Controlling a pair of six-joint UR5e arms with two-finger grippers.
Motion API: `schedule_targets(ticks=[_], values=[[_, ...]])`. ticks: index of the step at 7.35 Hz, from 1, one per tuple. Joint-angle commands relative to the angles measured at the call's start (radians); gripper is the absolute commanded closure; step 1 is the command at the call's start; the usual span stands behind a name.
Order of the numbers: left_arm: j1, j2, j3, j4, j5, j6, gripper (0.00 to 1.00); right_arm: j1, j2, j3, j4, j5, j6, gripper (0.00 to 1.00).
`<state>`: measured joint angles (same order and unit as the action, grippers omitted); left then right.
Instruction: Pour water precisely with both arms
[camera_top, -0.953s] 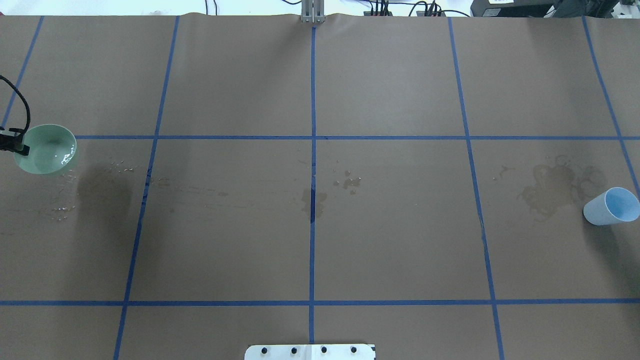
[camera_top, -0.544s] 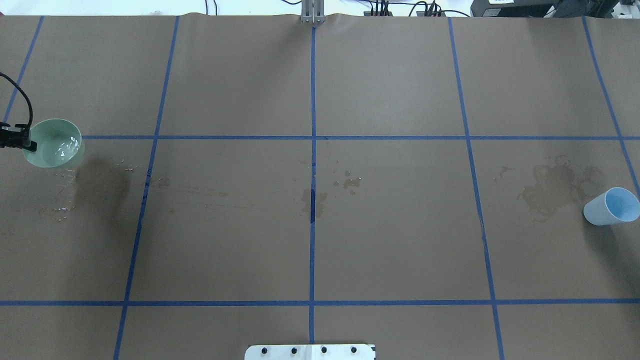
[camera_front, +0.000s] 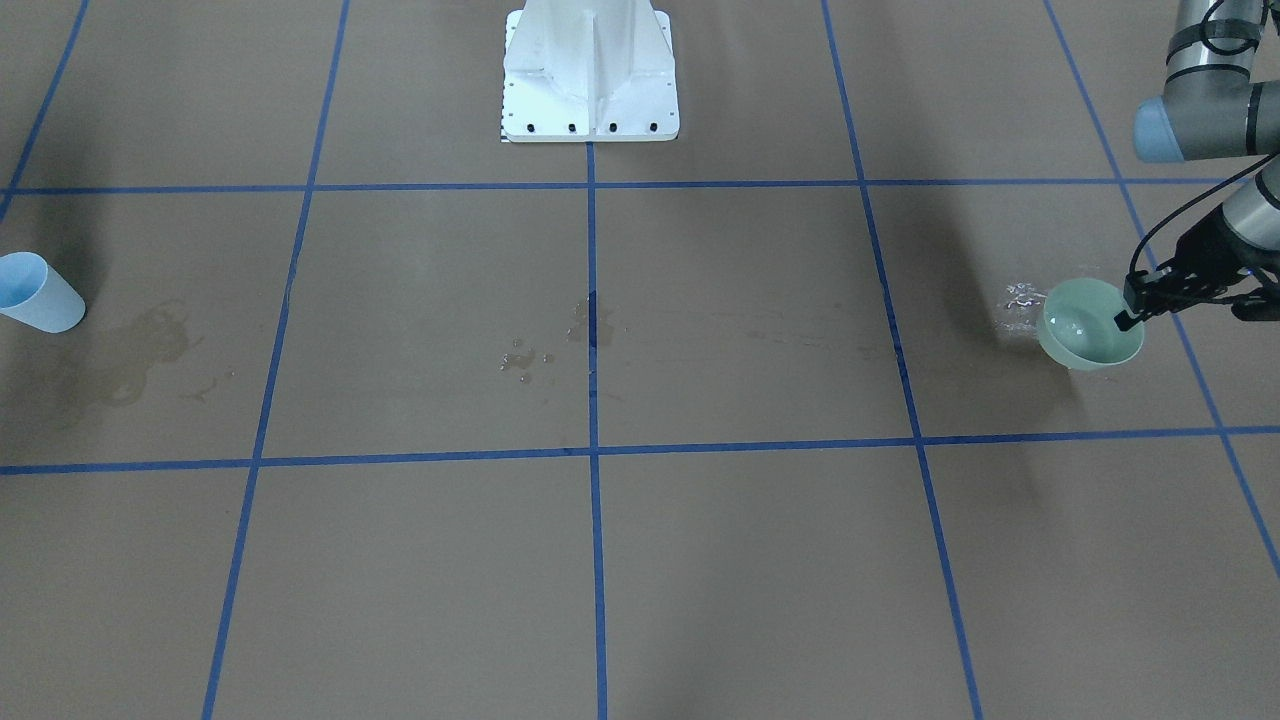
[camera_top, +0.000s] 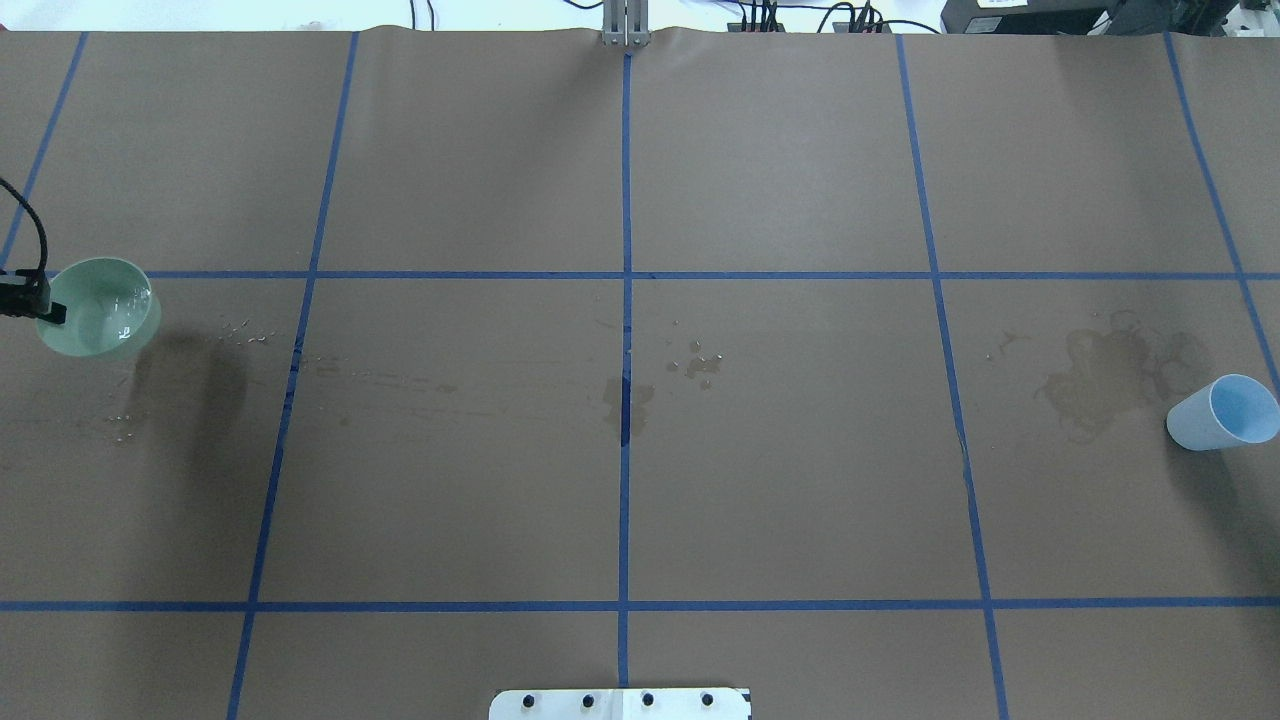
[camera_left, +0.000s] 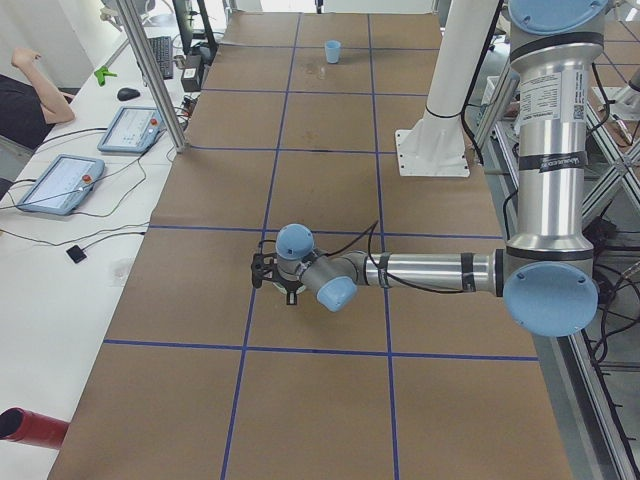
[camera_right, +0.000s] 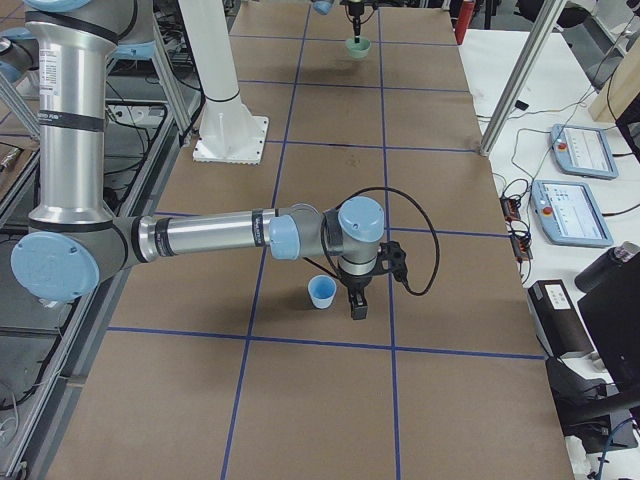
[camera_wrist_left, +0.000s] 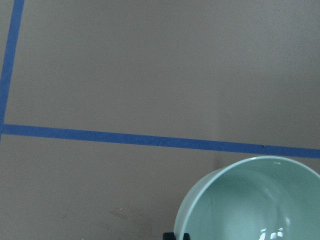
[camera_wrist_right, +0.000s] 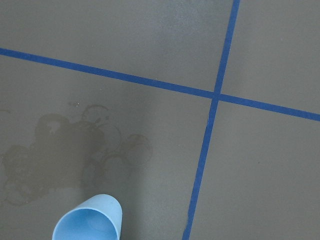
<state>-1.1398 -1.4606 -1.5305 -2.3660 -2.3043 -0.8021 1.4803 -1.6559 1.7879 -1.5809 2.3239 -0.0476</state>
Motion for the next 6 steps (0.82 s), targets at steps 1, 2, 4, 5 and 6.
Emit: schedule_targets(ticks=[1,2,4,5,6], values=[[-0.001,0.083,0.004,-0.076,-0.006,0.017,1.0,0.0,0.001,0.001,-0.001,-0.009,0.0,0.01],[-0.005,0.094,0.013,-0.067,-0.001,0.077,1.0,0.0,-0.001,0.001,0.001,-0.011,0.0,0.01],[-0.017,0.095,0.044,-0.067,0.002,0.096,1.0,0.0,-0.001,0.002,0.001,-0.012,0.002,0.01],[-0.021,0.095,0.059,-0.067,0.005,0.112,1.0,0.0,0.001,0.002,0.001,-0.014,0.002,0.01],[-0.035,0.095,0.072,-0.065,0.005,0.135,0.95,0.0,0.001,0.002,0.001,-0.014,0.002,0.01]])
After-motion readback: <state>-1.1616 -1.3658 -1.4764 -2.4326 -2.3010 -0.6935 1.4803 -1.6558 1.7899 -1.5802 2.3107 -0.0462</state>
